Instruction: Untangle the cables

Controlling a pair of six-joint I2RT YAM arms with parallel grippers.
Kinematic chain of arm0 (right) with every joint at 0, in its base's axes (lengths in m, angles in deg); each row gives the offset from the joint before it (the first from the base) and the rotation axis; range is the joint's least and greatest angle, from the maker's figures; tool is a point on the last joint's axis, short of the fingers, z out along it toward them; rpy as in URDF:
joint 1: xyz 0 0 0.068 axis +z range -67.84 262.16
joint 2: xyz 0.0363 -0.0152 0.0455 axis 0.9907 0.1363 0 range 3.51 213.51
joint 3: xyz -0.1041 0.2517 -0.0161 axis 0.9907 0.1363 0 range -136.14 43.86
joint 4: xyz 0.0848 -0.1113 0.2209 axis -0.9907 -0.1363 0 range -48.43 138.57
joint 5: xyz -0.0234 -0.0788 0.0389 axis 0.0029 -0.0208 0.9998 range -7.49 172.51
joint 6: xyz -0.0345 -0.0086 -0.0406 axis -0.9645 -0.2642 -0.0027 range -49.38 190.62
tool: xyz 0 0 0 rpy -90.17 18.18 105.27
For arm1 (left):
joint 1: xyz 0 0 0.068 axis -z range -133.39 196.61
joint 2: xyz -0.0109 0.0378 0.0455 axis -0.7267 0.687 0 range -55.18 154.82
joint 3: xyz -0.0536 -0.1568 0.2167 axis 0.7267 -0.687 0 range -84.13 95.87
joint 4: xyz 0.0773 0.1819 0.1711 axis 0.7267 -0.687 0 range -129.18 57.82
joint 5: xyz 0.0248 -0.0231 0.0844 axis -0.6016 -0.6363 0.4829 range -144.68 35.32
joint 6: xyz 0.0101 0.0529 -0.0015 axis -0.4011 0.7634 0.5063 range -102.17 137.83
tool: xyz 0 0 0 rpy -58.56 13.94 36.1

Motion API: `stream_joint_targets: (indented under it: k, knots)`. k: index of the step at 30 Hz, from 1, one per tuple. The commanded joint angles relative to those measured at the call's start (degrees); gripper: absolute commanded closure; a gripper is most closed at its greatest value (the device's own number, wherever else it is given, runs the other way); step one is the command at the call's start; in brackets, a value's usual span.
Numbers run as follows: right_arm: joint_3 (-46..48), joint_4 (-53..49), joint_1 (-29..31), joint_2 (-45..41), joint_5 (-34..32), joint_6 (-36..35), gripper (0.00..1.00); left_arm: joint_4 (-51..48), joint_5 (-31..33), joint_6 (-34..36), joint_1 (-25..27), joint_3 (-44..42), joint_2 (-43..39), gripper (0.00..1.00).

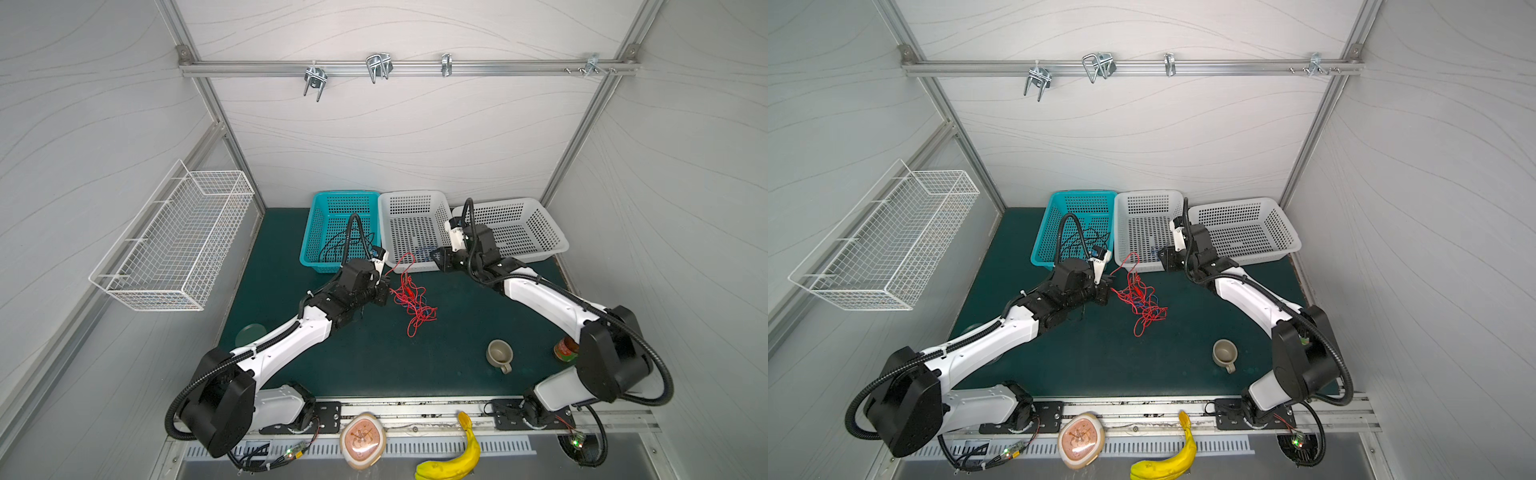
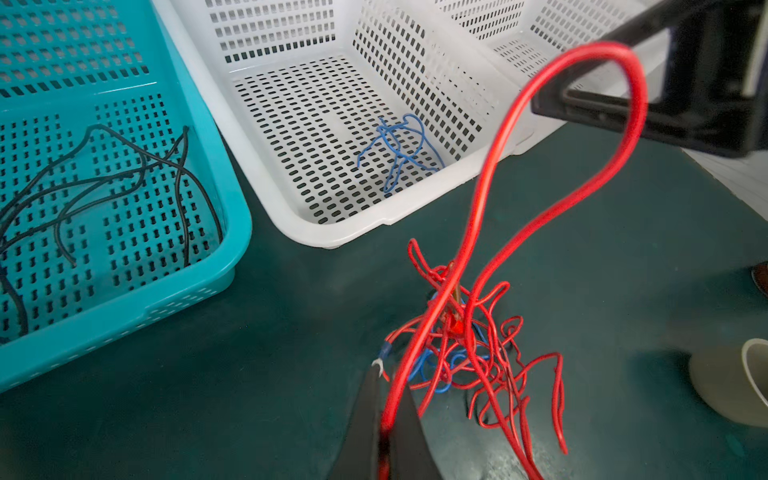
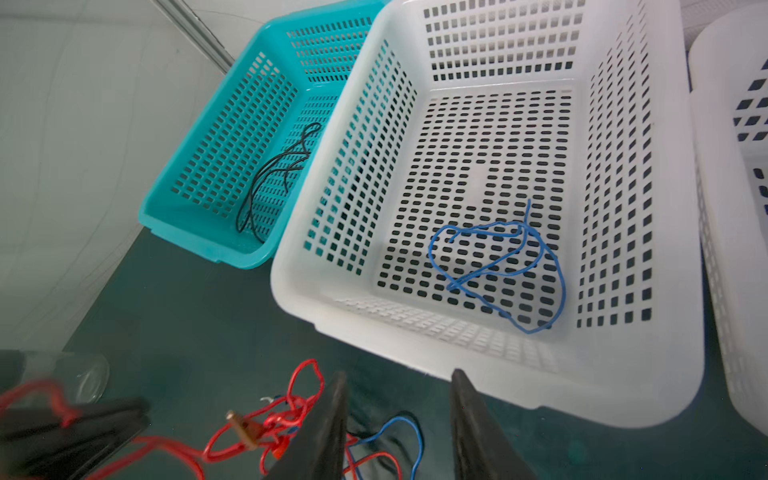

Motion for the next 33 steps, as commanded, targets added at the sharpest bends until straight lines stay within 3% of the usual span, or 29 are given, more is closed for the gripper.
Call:
stream_joint_targets:
  k: [1,10,18,33]
  knots:
    - [3.2,-1.66,1.33,-3.61,-0.38,-1.45,0.56,0.28,3.04,-1.82,-0.17,-0.79,-0.09,1.0]
    - [9.36,-3.32,5.14,-5.09,-2.48,1.82,0.52,-4.99,11.04,-5.05,-0.2,-2.51,0.71,1.0]
    - [10.12,-4.13,5.78,-0.7,-7.06,5.16,0.49,-6.4,12.51,-6.48,-0.23,-2.35,2.84,0.97]
    - [11.65,-5.88,4.99,-0.2,-14.9,7.79,0.49,-9.54,11.94,-6.46,-0.22,-2.04,3.37,0.4]
